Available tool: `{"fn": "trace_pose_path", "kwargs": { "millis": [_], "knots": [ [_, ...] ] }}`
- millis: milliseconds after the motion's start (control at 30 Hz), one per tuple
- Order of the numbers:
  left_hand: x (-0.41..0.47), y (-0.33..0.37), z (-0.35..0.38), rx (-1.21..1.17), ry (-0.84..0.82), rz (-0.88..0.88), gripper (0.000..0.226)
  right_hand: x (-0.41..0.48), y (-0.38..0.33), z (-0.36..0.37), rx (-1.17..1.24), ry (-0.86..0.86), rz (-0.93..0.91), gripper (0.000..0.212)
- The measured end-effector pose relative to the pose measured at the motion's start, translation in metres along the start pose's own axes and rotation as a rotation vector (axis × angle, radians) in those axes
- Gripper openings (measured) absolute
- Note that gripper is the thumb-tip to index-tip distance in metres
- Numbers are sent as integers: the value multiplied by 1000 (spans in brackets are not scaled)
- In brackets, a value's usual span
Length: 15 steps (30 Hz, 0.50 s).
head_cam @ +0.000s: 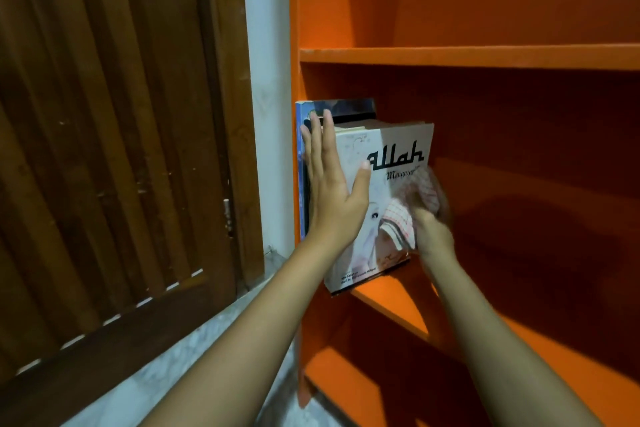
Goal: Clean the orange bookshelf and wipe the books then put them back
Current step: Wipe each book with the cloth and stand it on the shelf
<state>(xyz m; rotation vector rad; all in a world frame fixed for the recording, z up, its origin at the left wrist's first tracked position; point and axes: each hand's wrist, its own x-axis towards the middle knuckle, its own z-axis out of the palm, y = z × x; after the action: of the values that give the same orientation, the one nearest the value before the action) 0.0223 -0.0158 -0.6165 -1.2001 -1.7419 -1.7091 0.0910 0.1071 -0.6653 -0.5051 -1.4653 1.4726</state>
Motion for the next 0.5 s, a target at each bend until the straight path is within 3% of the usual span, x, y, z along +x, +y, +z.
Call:
{"fn": "trace_pose_path", "kwargs": {
  "millis": [133, 500],
  "knots": [
    [6, -6, 9, 103, 12, 5, 77, 17, -1, 5, 76, 17, -122, 42],
    [2, -17, 16, 195, 46, -24, 84, 14, 19, 7, -110, -42, -74, 38]
  ]
}}
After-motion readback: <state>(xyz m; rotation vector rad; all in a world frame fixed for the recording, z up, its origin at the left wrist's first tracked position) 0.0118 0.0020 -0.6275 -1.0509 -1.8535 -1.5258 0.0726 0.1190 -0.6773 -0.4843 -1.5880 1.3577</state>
